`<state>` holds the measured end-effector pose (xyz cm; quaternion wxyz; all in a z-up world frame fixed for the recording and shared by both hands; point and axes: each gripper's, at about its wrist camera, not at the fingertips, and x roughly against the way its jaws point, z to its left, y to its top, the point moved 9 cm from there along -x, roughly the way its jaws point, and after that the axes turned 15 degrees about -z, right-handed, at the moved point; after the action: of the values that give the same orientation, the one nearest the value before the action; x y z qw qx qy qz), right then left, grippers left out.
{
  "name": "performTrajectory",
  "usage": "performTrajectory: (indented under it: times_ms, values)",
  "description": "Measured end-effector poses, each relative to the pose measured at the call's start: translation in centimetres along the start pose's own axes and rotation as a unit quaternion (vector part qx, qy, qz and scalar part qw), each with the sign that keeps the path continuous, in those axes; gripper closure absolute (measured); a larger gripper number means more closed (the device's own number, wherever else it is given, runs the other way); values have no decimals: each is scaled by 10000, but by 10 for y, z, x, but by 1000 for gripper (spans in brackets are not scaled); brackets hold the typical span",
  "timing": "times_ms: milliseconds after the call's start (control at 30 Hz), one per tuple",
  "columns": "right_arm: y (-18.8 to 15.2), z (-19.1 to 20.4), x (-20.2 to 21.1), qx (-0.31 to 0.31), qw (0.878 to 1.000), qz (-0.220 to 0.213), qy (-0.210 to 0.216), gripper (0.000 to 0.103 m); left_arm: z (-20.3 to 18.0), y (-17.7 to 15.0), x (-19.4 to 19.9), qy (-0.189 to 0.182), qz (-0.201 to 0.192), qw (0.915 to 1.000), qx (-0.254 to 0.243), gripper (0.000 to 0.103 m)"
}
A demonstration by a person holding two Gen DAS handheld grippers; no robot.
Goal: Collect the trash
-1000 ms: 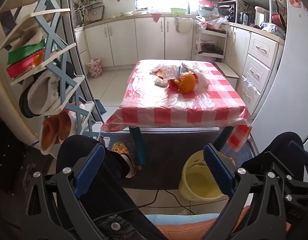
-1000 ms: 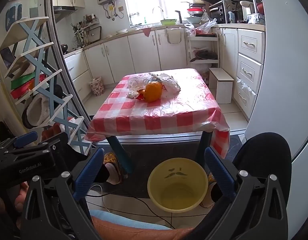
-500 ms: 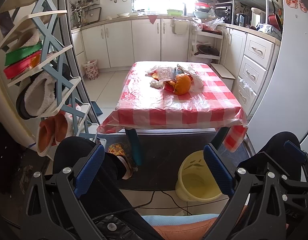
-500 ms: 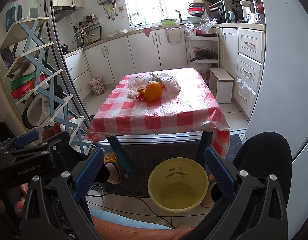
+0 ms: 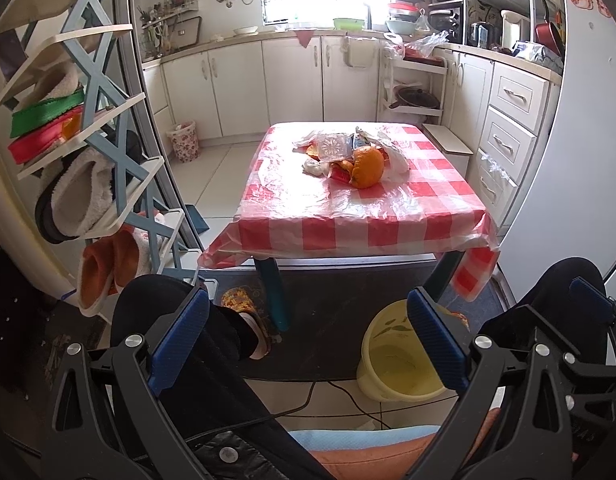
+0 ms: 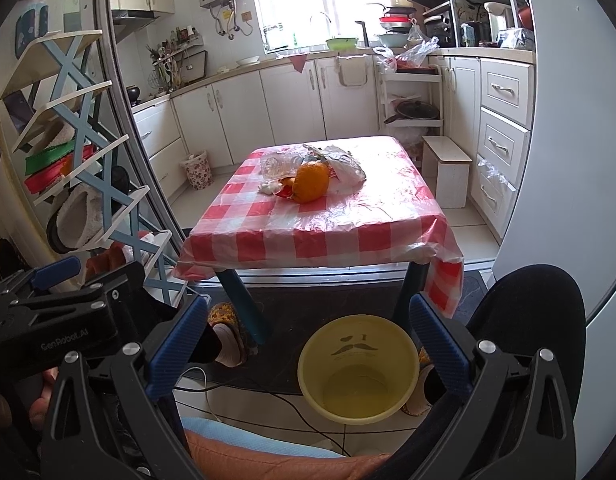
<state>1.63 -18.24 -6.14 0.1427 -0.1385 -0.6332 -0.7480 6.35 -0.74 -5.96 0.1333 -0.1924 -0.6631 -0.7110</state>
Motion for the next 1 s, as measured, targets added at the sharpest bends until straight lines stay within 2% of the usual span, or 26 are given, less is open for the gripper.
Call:
performTrajectory:
  times_ms: [267,433,733,900,1000]
  values:
    - [5,-2,-1,-61,10000,-49,-5,6,5,4,1,-8,-63,10000,4,8]
    - [13,-8,-6,-40,9998,-137,-155,6,11,8,-13,0,-36,10000,65,8]
    - [16,-17,-49,155,9994,-10,-296,6,27,3,-67,48,233,9990,375,8]
    - [23,-28,-87,199,9993,41,-327,6,28,12,-104,75,293,9978,585,8]
    - [33,-30,-100,193,9993,-77,-309,6,24,26,-119,107,173,9983,538,8]
